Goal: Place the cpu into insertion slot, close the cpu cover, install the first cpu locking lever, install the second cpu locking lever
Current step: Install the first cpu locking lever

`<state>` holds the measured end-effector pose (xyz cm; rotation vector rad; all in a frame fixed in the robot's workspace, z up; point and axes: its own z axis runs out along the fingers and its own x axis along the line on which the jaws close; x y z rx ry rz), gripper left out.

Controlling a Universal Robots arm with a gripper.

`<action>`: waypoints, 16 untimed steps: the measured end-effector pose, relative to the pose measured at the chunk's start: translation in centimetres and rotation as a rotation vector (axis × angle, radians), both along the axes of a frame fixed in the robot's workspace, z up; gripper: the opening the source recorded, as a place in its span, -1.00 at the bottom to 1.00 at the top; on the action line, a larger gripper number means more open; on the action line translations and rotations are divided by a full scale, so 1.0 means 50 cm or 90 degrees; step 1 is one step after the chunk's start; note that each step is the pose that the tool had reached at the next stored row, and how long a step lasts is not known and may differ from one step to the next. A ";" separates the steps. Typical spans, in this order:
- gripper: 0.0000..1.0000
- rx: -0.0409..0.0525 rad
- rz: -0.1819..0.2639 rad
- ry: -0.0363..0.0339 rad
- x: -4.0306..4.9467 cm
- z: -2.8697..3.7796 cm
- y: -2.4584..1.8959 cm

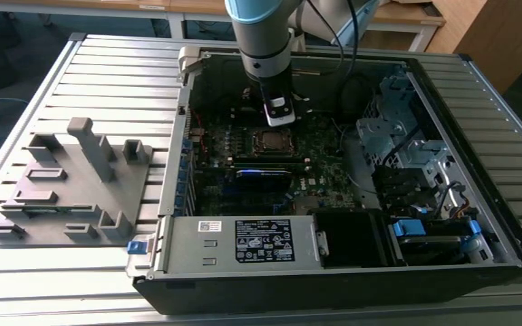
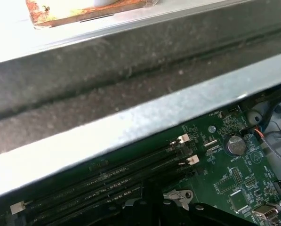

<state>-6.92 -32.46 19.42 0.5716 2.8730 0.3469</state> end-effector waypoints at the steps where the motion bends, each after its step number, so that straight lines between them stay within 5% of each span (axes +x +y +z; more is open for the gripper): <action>1: -0.80 -0.0015 0.000 0.0000 0.001 0.000 0.0000; 8: -0.80 -0.0128 -0.003 -0.0003 0.005 -0.001 0.0000; 16: -0.80 -0.0145 -0.005 -0.0005 0.004 -0.001 -0.0001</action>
